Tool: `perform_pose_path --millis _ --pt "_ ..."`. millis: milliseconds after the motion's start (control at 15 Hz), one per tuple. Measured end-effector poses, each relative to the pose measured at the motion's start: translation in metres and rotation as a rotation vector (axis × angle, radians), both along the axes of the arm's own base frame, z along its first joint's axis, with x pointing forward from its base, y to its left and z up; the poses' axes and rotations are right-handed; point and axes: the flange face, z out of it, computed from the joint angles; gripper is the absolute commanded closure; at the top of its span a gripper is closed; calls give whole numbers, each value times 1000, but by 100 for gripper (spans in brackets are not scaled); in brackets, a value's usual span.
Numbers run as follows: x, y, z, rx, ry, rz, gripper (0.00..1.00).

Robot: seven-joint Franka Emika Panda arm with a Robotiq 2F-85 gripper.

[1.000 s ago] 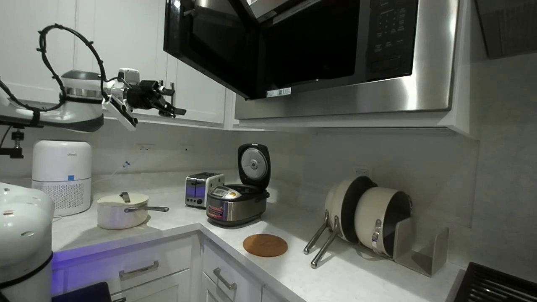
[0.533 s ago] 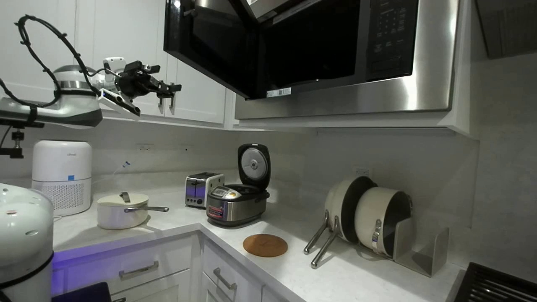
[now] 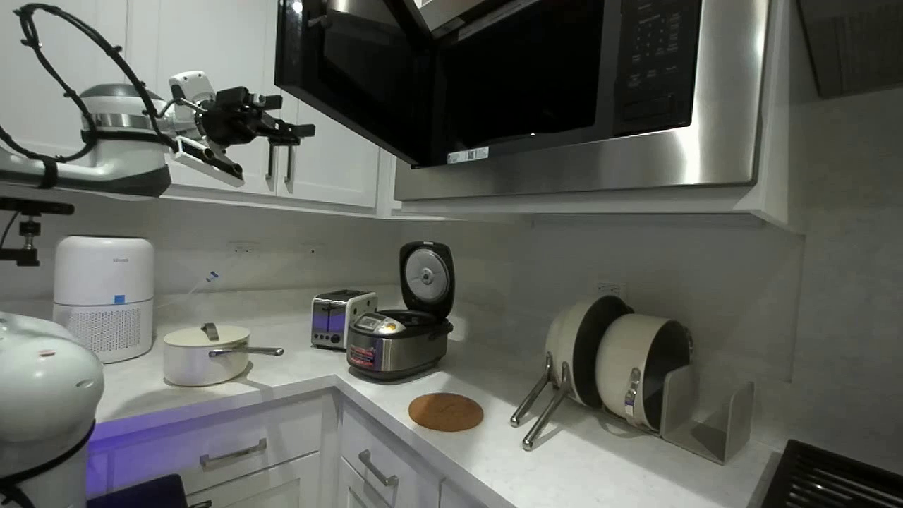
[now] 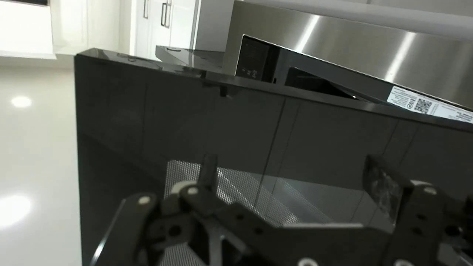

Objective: Close the microwave door

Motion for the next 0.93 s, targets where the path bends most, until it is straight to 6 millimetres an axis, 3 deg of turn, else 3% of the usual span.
perform_pose_path --millis 267,667,933 --pt "12 -24 4 65 -6 52 0" --pt "67 -7 -8 115 42 145 0" --pt "100 1 -1 134 57 143 0"
